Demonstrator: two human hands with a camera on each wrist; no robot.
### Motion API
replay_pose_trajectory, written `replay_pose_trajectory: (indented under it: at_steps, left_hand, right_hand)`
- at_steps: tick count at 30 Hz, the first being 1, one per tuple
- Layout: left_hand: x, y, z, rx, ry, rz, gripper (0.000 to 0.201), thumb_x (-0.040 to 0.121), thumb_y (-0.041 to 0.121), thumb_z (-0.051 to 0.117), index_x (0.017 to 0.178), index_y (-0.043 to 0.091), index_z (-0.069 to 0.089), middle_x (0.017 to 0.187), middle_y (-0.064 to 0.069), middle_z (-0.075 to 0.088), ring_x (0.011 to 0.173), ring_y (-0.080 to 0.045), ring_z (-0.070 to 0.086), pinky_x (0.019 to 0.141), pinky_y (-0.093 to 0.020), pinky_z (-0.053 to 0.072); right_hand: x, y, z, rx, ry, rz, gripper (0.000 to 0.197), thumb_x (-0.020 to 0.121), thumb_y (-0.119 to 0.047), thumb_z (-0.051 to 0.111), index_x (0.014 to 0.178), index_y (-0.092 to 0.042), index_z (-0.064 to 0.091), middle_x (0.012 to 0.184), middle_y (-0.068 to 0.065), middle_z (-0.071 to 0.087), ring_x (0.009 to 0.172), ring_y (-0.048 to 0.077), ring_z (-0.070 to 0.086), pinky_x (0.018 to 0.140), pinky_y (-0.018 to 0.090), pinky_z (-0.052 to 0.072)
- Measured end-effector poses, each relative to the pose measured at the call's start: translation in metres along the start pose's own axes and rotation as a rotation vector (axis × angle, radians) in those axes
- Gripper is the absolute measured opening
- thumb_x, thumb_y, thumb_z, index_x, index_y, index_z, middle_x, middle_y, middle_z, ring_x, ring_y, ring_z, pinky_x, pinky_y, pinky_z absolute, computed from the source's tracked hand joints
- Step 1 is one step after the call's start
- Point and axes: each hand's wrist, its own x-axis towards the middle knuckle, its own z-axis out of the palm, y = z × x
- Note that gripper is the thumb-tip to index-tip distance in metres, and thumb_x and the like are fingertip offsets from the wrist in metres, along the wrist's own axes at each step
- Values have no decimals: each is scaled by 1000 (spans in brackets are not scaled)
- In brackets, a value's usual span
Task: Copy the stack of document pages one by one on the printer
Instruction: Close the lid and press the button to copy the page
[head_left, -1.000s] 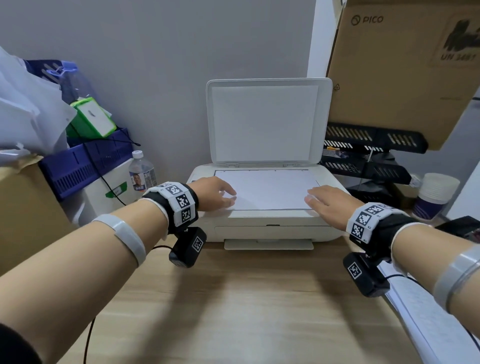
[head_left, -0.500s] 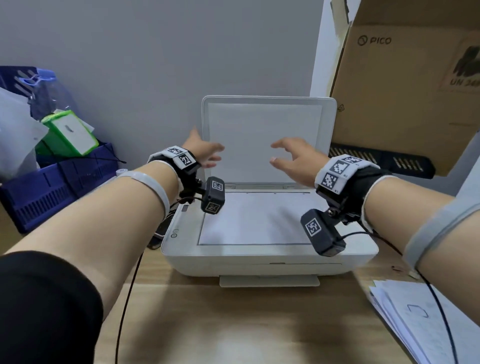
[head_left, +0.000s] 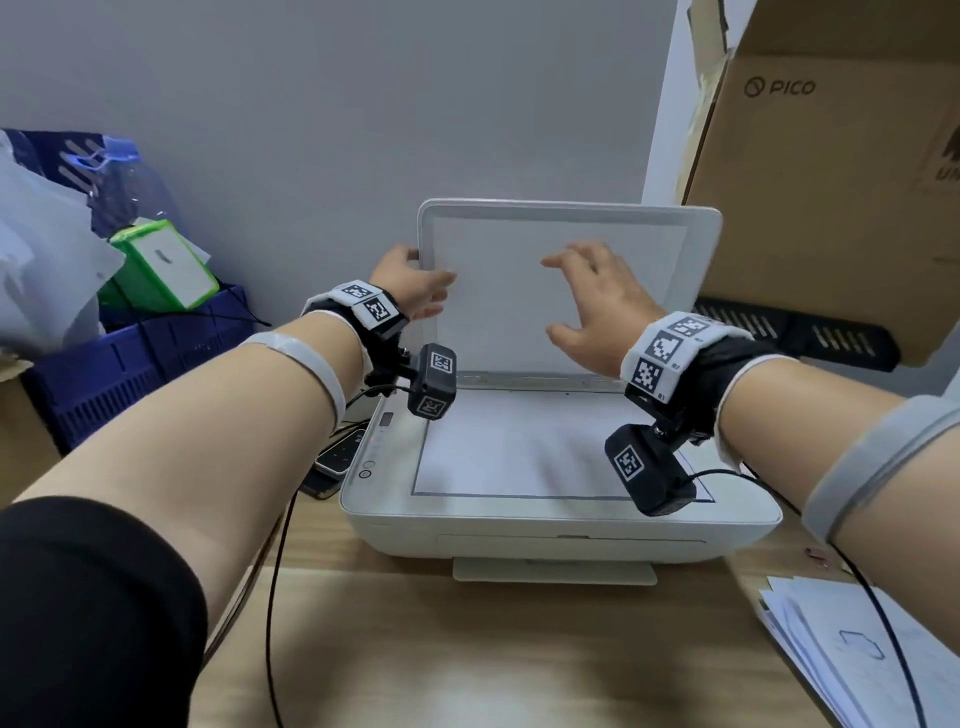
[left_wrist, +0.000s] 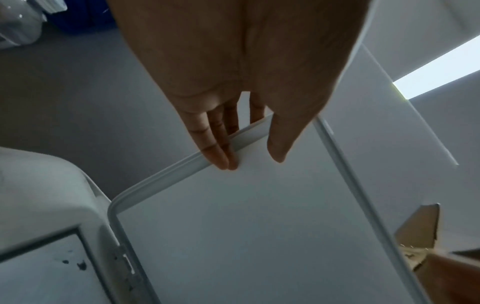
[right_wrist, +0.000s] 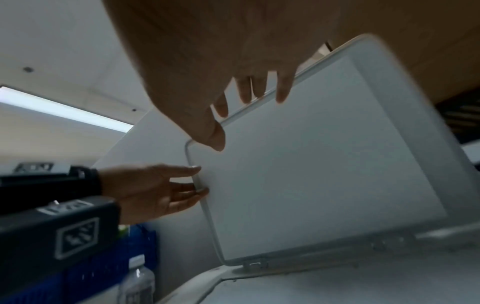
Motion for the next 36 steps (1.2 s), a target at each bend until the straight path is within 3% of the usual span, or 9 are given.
replay_pose_trajectory:
  at_steps: [4,7,10,13,18,23,27,32,36]
  left_hand:
    - [-27,-2,-12,34,-88,61,36,89,21,73,117,2,61,98,-17,62,76,-20,63,92,-41,57]
    - [-53,-9,-22,40,-164,57,28,87,16,74,111,4,64,106,-19,65,87,-24,66,94,-39,56]
    - [-79,-19,-31,139,-239,67,17,87,12,73,103,8,66,102,-16,65,92,-22,65,92,-33,57]
    - [-101,-31,-42,356,-258,68,13,88,12,72,101,14,70,96,-8,67,90,-15,62,86,-32,55]
    - [-123,-55,-64,626,-172,-90,35,93,3,57,125,14,66,111,-8,66,97,-15,56,88,-29,47]
    - [-150,-78,-70,359,-202,-343,48,93,-4,49,131,22,60,100,-7,73,77,-23,67,60,-32,56]
    - [-158,-86,-62,361,-166,-417,55,93,-2,40,136,28,56,115,-11,70,100,-35,70,81,-56,58]
    - [-162,-88,-58,358,-116,-452,60,92,-2,33,136,32,56,118,-14,67,92,-35,70,75,-56,60]
    - [-163,-91,-56,341,-71,-459,58,94,-1,34,135,33,57,110,-7,64,96,-35,69,71,-54,61]
  right_hand:
    - [-1,-11,-8,-288,150,-90,83,82,-33,69,150,-28,23,162,6,9,152,26,3,122,50,5]
    - [-4,-19,-6,-288,86,-69,70,89,-38,64,148,-31,26,149,4,37,139,28,36,120,51,16]
    - [-18,-26,-5,-274,-31,-63,30,96,-40,51,123,-28,52,110,2,61,104,31,58,88,40,44]
    - [-42,-31,-3,-258,-169,-37,23,97,-44,49,104,-26,61,98,4,63,90,31,60,71,32,40]
    - [-79,-28,17,-186,-307,-68,29,89,-48,60,118,-46,64,120,-8,67,106,25,63,88,36,53]
    - [-98,-18,43,-117,-498,-91,41,90,-61,53,121,-35,64,135,-5,58,126,20,52,101,41,45]
    - [-108,-15,56,53,-481,-69,41,102,-46,42,134,-26,58,150,3,45,140,19,38,110,32,30]
    - [-120,-5,84,-3,-473,-51,50,102,-52,26,150,-35,31,160,-3,26,145,21,28,117,43,23]
    - [-126,-3,95,-32,-422,-59,52,101,-53,17,151,-38,25,162,-7,20,148,16,19,120,47,15]
